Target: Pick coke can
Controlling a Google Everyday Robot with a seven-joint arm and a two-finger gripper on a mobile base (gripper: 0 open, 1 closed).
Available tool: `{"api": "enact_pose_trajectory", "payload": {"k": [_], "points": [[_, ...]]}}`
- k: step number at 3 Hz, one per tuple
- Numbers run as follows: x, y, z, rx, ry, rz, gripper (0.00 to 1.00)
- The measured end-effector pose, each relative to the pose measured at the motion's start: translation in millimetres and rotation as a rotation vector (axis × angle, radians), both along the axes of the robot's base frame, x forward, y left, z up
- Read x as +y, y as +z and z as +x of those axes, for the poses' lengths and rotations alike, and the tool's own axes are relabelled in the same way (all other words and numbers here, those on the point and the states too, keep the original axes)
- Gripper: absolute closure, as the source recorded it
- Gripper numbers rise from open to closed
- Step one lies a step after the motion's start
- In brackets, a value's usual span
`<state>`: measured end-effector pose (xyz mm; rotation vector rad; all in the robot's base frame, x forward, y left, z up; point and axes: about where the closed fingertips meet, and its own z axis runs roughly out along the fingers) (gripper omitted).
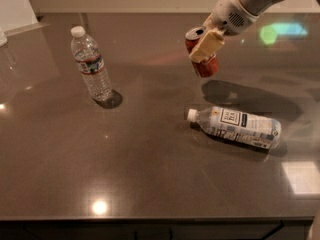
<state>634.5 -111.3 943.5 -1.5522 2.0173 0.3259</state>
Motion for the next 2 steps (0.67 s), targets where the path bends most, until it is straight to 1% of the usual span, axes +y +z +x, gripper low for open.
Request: {"api": "enact_pose_trajectory", "payload": {"k": [1, 2], "points": [[-15, 0, -8, 0.039, 0.01, -0.127, 1.0], [-26, 5, -11, 0.047, 0.009, -0.168, 1.0]]}}
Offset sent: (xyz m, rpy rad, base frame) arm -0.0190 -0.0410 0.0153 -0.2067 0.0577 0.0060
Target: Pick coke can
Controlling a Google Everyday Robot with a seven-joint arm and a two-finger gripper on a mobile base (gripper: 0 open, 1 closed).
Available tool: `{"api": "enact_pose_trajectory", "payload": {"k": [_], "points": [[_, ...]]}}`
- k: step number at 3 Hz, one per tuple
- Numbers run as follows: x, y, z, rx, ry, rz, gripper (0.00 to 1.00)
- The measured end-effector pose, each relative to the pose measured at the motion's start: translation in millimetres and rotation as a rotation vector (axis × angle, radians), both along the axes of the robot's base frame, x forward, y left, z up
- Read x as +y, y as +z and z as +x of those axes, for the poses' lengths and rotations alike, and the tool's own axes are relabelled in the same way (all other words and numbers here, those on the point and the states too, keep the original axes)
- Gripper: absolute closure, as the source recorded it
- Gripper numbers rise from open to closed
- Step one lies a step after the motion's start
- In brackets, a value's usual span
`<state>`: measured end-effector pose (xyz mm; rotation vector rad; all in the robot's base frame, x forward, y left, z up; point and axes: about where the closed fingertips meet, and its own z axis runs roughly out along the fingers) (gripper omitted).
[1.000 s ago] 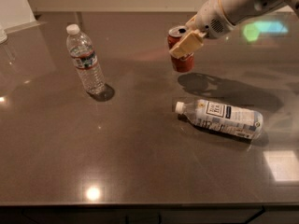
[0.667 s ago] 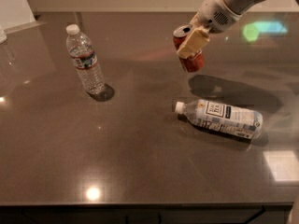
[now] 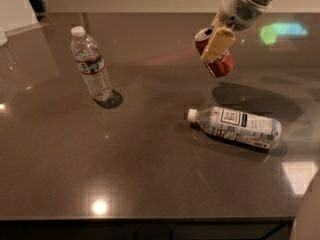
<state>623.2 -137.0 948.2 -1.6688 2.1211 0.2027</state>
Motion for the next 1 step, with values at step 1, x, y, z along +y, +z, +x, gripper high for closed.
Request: {"api": "enact_pose_trajectory", "payload": {"k": [1], "points": [[0.0, 0.0, 0.0, 0.0, 0.0, 0.0, 1.0]]}}
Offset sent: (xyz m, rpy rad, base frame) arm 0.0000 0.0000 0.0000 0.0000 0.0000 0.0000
